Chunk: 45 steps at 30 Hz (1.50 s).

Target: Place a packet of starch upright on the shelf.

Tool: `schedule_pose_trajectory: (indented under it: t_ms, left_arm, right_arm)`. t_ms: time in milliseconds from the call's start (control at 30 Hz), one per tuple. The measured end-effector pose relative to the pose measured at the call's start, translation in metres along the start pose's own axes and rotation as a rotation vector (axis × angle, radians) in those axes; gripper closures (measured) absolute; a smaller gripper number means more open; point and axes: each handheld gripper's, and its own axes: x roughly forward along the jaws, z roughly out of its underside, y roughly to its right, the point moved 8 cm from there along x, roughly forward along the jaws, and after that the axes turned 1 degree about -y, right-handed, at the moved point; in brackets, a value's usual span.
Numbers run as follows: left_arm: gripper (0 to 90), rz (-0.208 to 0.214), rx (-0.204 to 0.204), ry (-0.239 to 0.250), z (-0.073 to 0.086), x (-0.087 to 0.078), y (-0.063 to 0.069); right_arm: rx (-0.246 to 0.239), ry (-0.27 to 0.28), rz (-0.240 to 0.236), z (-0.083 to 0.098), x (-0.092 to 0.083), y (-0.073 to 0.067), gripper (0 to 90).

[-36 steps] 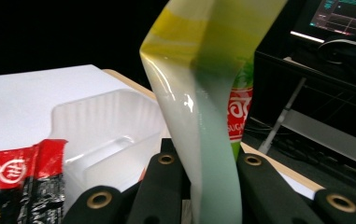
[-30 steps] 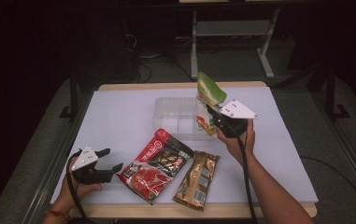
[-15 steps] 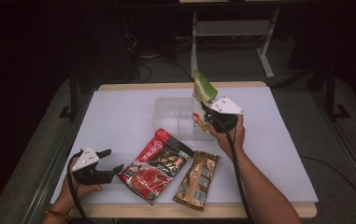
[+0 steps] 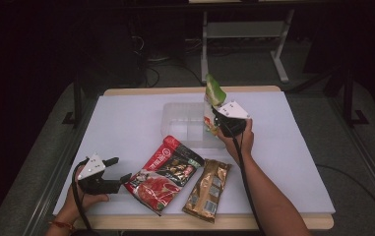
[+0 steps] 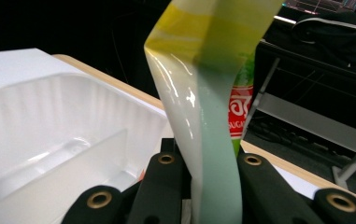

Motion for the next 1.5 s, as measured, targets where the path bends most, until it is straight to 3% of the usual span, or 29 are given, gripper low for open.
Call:
schedule_pose_trajectory:
  t_ms: [267, 567, 933, 1233, 1500]
  left_arm:
    - [22.5, 0.009, 0.002, 0.004, -0.001, 0.002, 0.003]
    - [22.5, 0.019, 0.010, -0.003, -0.002, 0.003, 0.005]
    - [22.5, 0.014, 0.009, -0.005, -0.001, 0.003, 0.004]
    - [22.5, -0.006, -0.005, -0.017, 0.000, 0.005, 0.001]
    - [22.6, -0.024, -0.009, -0.022, 0.001, 0.004, 0.000]
  right_arm:
    - [0.002, -0.008, 0.005, 0.013, 0.007, -0.003, 84.2]
    - [-0.020, -0.007, -0.005, 0.016, 0.010, -0.006, 83.9]
    - [-0.010, -0.018, -0.017, 0.025, 0.005, -0.006, 81.8]
    - [-0.053, -0.060, -0.049, 0.030, -0.002, -0.008, 78.9]
    - [-0.045, -0.092, -0.102, 0.036, -0.010, -0.003, 73.7]
